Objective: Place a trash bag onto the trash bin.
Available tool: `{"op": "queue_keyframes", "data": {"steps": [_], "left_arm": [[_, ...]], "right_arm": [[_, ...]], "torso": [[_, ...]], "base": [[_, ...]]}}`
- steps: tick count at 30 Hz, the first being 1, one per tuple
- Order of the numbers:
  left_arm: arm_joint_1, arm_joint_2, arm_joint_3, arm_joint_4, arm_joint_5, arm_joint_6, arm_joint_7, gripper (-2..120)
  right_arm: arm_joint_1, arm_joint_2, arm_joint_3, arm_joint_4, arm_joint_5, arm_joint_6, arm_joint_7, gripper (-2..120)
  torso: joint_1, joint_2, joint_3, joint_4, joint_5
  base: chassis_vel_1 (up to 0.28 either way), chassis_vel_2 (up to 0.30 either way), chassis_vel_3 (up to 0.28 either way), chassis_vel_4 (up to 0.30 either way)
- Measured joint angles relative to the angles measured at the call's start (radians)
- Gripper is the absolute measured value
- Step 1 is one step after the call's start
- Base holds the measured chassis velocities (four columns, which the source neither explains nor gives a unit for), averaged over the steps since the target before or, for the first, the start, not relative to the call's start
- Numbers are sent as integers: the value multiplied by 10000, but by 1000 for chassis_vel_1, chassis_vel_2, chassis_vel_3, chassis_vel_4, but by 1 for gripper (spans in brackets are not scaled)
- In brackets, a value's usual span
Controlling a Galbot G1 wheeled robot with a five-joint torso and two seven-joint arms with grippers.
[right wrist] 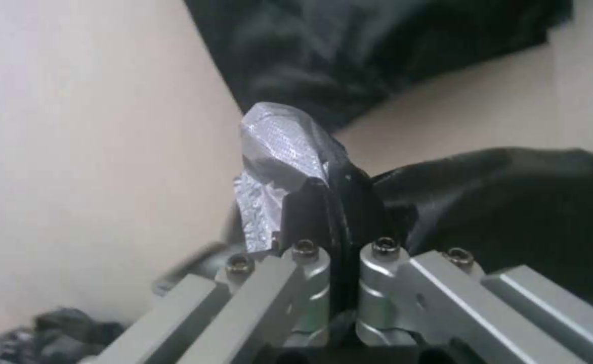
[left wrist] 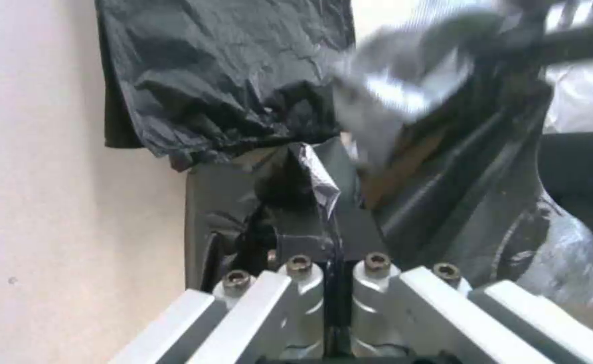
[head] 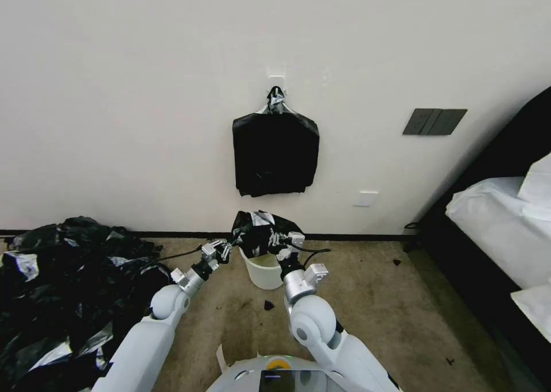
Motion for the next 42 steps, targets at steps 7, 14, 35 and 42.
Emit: {"op": "queue_keyframes", "data": {"steps": [7, 14, 35, 42], "left_arm": [[206, -294, 356, 60, 461, -92, -868, 0], [355, -568, 709, 204, 1067, -87, -1747, 0], [788, -582, 1317, 409, 2072, -821, -3058, 0], [1875, -76, 1386, -635, 2088, -527, -4287, 0]], "right_arm": [[316, 150, 169, -1021, -1, 15, 386, 0], [555, 329, 228, -1924, 59, 10, 685, 0], [-14, -754, 3, -1118, -964, -498, 1056, 0], [-422, -1410, -46, -374, -517, -1099, 1807, 0]], "torso": [[1, 0, 0, 0, 1], [1, 0, 0, 0, 0], [1, 0, 0, -1, 1], [0, 0, -1, 2, 1]], "base": [[0, 0, 0, 0], [0, 0, 0, 0], [0, 0, 0, 0], [0, 0, 0, 0]]}}
